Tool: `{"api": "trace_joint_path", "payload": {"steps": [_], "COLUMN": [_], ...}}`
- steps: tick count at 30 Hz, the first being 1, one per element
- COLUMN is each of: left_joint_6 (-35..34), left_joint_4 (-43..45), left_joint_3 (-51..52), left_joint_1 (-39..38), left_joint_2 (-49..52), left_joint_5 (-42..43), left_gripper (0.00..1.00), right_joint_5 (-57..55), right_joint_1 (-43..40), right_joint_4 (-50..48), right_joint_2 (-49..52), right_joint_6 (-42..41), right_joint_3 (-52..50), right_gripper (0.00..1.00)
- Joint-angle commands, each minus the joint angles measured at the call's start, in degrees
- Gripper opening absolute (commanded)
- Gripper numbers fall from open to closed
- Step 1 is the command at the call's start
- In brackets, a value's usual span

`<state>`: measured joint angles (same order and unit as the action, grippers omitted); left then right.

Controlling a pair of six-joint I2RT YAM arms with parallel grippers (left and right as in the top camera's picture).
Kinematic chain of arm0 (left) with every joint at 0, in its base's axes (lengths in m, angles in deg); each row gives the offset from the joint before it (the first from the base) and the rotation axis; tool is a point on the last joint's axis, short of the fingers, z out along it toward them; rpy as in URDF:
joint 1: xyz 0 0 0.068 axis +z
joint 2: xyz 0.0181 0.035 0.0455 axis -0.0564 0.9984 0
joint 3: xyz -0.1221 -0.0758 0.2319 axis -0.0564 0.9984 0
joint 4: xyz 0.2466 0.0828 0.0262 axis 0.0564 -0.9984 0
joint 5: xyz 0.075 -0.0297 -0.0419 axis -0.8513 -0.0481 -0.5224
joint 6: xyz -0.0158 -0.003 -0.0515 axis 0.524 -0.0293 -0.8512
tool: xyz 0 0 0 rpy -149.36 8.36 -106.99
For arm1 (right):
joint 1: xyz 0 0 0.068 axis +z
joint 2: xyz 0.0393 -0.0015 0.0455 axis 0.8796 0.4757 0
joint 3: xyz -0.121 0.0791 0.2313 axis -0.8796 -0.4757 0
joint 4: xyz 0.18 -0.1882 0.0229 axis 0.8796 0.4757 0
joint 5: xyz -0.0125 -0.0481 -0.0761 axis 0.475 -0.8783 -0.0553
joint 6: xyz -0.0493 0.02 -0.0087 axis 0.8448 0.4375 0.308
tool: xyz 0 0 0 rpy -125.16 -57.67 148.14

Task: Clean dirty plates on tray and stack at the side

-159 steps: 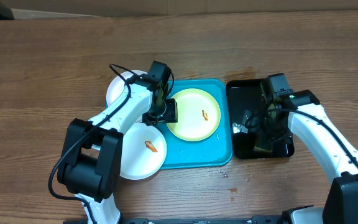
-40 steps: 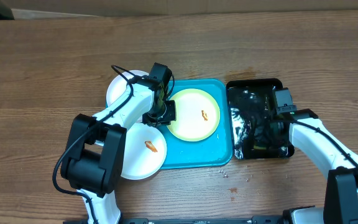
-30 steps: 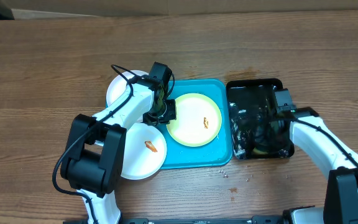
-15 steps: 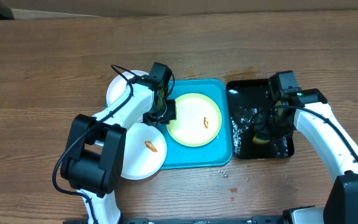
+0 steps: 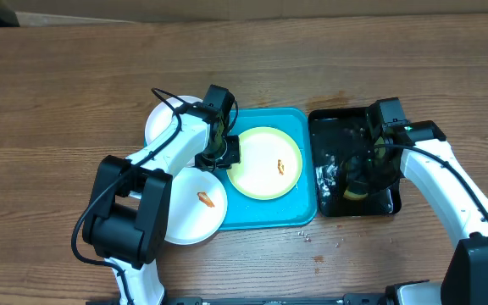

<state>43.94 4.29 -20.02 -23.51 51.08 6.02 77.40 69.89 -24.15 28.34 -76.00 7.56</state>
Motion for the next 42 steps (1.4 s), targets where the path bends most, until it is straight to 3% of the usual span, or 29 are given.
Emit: {"api": "trace_joint_path", "payload": {"steps": [1, 8, 14, 23, 32, 42], "left_joint_6": [0.0, 0.0, 0.0, -5.3, -8.8, -9.8], "left_joint_4": [0.3, 1.3, 2.2, 2.6, 1.0, 1.0], "left_joint_3": [0.2, 0.2, 0.2, 0.2, 0.2, 0.2], "left_joint_1": [-0.4, -0.4, -0.4, -0.4, -0.4, -0.4], "left_joint_2": [0.6, 0.6, 0.6, 0.6, 0.6, 0.6], "left_joint_5": [-0.8, -0.9, -1.0, -1.4, -7.0, -6.4], "left_gripper": [0.04, 0.04, 0.04, 0.04, 0.04, 0.04], "right_joint_5": [-1.4, -2.4, -1.2, 1.0, 2.8, 6.3], "right_joint_1": [-0.1, -0.1, 0.0, 0.0, 0.6, 10.1], "right_joint_4": [-1.2, -4.5, 0.0, 2.3, 3.4, -6.2], "right_joint_2": [-0.5, -0.5, -0.5, -0.5, -0.5, -0.5], "right_joint_6": [0.2, 0.2, 0.2, 0.2, 0.2, 5.0], "right_joint_3": [1.0, 1.6, 3.0, 5.9, 10.1, 10.0], "right_gripper": [0.04, 0.04, 0.04, 0.04, 0.04, 0.04]}}
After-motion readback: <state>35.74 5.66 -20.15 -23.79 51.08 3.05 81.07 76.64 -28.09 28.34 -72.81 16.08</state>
